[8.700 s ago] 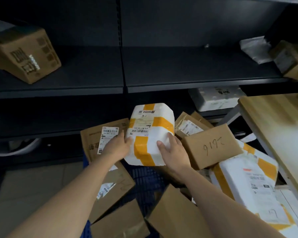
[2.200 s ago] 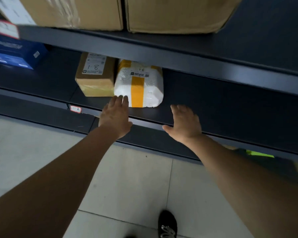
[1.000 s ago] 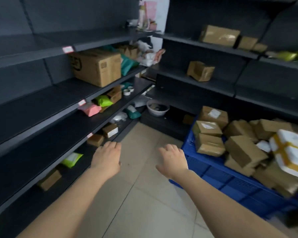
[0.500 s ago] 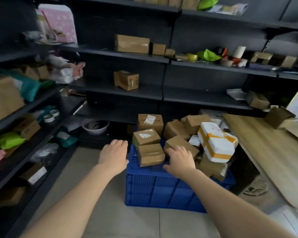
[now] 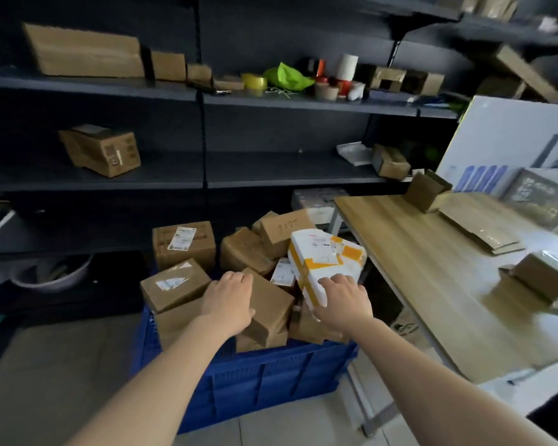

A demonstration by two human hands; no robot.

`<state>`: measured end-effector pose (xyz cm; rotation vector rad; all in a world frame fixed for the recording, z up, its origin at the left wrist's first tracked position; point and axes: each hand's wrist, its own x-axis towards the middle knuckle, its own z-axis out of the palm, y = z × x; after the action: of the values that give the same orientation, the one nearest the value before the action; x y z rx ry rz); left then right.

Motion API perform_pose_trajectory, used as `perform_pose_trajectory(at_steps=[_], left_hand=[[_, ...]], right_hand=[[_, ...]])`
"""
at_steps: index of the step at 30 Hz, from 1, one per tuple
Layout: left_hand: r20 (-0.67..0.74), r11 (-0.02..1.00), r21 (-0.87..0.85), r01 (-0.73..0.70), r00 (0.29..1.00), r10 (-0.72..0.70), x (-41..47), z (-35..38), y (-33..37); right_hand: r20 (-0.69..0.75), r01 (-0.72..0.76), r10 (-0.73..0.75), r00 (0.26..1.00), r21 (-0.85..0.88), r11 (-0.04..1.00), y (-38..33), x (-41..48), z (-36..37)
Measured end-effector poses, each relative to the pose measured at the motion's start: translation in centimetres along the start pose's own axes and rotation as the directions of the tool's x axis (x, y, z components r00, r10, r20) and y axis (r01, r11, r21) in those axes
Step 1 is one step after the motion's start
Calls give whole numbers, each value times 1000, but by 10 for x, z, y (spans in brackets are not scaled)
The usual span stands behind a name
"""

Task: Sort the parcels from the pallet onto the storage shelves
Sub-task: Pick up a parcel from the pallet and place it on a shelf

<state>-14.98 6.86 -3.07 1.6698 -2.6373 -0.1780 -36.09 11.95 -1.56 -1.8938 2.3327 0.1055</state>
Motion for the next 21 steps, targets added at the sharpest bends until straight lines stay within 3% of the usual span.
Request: perform_pose_trajectory(at_steps=[5, 12, 16, 21], left_hand=[[82, 997, -63, 38, 996, -33, 74, 30, 49], [251, 944, -287, 160, 964, -87, 145, 73, 100], [374, 823, -486, 295, 921, -110, 170, 95, 116], [465, 584, -688, 431, 880, -101, 188, 117, 124]], right_hand=[[84, -30, 27, 996, 27, 999, 65, 61, 13], [178, -80, 52, 983, 152, 985, 116, 123, 46], [261, -166, 87, 961, 297, 940, 131, 147, 66], [382, -311, 90, 920, 571, 760, 142, 166, 86]])
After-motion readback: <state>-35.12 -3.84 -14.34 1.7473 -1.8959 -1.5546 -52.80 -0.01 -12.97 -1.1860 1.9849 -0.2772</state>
